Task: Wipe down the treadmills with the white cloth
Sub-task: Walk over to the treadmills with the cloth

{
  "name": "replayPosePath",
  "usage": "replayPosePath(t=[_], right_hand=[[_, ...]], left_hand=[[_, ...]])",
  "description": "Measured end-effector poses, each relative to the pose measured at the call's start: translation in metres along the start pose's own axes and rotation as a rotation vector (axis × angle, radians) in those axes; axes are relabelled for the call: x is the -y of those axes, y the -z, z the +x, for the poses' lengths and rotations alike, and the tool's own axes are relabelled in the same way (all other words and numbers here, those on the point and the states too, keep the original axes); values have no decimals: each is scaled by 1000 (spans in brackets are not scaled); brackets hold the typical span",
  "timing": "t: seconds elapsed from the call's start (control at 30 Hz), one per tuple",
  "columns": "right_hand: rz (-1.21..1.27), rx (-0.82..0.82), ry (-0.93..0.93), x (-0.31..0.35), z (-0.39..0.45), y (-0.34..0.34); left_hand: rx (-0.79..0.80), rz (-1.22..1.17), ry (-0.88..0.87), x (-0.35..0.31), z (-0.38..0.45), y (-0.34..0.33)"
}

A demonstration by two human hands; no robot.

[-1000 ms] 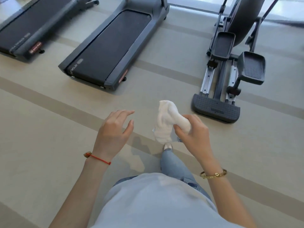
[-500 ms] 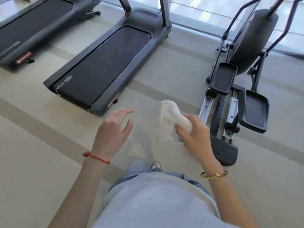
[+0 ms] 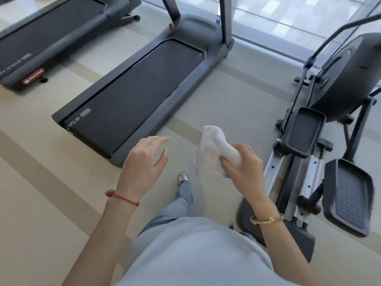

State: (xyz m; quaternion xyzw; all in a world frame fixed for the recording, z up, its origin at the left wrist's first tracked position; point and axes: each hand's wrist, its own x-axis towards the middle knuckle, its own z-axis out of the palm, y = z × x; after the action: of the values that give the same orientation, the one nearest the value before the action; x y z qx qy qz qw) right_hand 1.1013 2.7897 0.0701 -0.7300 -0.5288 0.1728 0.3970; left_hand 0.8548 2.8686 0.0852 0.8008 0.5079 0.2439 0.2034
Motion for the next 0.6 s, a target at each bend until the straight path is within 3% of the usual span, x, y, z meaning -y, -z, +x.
replayPosePath(t=[0.33, 0.6], right_hand=[[49, 19, 56, 12, 237, -37], [69, 54, 64, 2, 377, -65]], left_hand=[[-81, 27, 31, 27, 214, 1], [-89, 48, 76, 46, 347, -11]])
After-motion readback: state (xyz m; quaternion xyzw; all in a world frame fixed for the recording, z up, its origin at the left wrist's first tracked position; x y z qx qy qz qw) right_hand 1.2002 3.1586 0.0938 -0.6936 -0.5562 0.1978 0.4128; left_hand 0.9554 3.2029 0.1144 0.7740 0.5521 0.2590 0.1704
